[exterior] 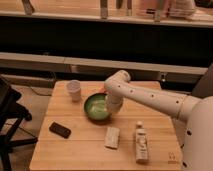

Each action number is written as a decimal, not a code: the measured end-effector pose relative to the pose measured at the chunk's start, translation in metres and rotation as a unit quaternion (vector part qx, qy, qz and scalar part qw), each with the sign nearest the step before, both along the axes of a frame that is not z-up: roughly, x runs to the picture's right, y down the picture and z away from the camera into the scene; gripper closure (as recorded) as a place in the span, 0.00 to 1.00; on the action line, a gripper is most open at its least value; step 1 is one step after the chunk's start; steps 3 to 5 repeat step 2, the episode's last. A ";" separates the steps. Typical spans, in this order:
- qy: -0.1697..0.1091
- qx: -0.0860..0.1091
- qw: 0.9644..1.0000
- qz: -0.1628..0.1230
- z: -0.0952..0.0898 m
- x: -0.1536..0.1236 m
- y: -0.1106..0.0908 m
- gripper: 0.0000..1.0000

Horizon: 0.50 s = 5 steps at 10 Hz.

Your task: Drag the ceramic bowl in a circle

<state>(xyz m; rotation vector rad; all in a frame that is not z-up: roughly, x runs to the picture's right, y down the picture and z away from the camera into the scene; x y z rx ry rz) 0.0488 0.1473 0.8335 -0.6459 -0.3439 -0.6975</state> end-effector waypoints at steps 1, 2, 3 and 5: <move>-0.004 -0.004 1.000 -0.003 -0.005 0.001 0.008 0.99; -0.009 -0.004 1.000 -0.003 -0.010 0.006 0.016 0.99; -0.009 -0.004 1.000 -0.003 -0.010 0.006 0.016 0.99; -0.009 -0.004 1.000 -0.003 -0.010 0.006 0.016 0.99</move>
